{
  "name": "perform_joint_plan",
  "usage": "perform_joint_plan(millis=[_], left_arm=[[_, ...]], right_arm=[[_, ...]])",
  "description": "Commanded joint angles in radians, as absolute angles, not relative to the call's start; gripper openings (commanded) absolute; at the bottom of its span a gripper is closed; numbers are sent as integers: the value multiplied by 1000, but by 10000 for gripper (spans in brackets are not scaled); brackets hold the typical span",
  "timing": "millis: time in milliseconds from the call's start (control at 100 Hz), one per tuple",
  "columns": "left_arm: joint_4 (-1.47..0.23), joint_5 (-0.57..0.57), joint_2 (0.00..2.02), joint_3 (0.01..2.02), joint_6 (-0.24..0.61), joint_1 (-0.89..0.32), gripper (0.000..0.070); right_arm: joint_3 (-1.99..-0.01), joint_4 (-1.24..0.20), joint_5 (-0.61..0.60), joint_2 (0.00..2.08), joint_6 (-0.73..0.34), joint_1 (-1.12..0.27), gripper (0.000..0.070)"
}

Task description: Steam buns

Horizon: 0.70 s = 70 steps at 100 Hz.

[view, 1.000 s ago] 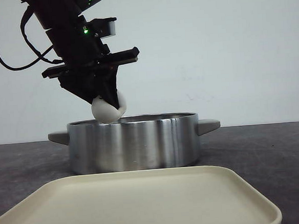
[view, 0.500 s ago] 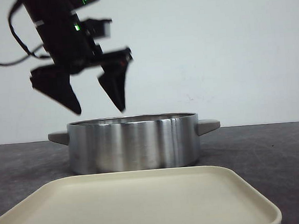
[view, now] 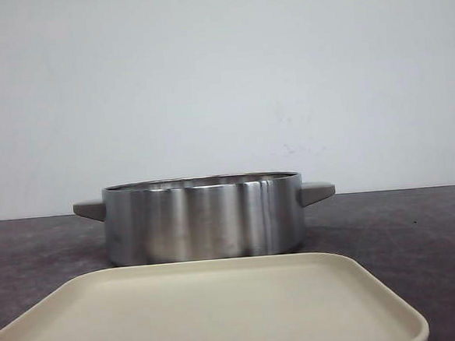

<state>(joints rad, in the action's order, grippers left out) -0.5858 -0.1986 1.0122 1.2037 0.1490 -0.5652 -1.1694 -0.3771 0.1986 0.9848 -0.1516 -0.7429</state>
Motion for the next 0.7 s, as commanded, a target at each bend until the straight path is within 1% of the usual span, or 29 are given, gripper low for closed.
perform_joint_plan(millis=[0, 120, 280, 400, 690], left_arm=[[-586, -223, 970, 1173, 162, -566, 0], [-582, -262, 847, 1063, 197, -549, 0], [-589, -266, 729, 948, 203, -524, 0], [-636, -266, 699, 941, 203, -523, 0], [-635, -266, 672, 941, 203, -523, 0]], right_arm=[[-1093, -319, 215, 970, -145, -753, 15], [-1001, -263, 215, 920, -150, -752, 15], [-990, -262, 214, 900, -149, -752, 15], [-990, -259, 213, 900, -149, -752, 15], [-990, -258, 212, 900, -149, -752, 15]])
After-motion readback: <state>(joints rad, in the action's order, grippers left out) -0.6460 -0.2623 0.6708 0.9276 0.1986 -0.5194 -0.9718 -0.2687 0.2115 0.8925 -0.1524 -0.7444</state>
